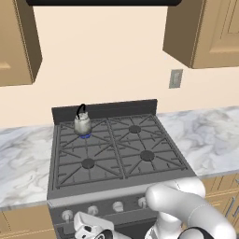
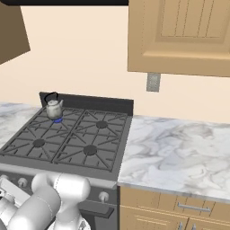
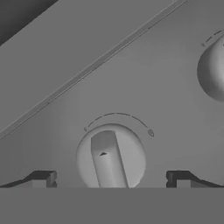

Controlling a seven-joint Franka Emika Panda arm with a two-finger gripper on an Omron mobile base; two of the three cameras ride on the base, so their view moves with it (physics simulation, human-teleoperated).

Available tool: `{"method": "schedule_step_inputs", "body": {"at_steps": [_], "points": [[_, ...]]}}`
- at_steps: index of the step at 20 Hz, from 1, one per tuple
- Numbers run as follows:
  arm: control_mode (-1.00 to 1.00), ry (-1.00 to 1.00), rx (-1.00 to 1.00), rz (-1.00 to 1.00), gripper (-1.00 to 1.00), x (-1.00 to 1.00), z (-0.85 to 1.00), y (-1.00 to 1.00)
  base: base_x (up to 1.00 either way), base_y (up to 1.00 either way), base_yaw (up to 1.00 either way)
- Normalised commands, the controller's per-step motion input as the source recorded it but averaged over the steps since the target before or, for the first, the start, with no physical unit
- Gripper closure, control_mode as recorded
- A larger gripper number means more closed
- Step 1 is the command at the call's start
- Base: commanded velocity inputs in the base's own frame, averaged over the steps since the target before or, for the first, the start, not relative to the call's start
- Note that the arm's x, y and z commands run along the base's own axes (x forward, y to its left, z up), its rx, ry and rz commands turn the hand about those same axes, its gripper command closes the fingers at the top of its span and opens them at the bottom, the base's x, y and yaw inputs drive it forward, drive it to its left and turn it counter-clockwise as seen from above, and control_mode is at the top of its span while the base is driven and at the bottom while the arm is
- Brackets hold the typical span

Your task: Lower the heat of the kettle.

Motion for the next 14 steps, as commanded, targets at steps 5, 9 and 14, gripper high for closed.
{"method": "schedule_step_inputs", "body": {"at_steps": [5, 9, 14], "points": [[-1.0, 0.0, 0.0, 0.0, -1.0, 0.07, 0.0, 0.0, 0.0, 0.0, 0.0], [-1.0, 0.0, 0.0, 0.0, -1.0, 0.0, -0.01, 0.0, 0.0, 0.0, 0.0], [-1.0, -0.01, 0.0, 0.0, 1.0, 0.0, 0.0, 0.0, 0.0, 0.0, 0.0]]}}
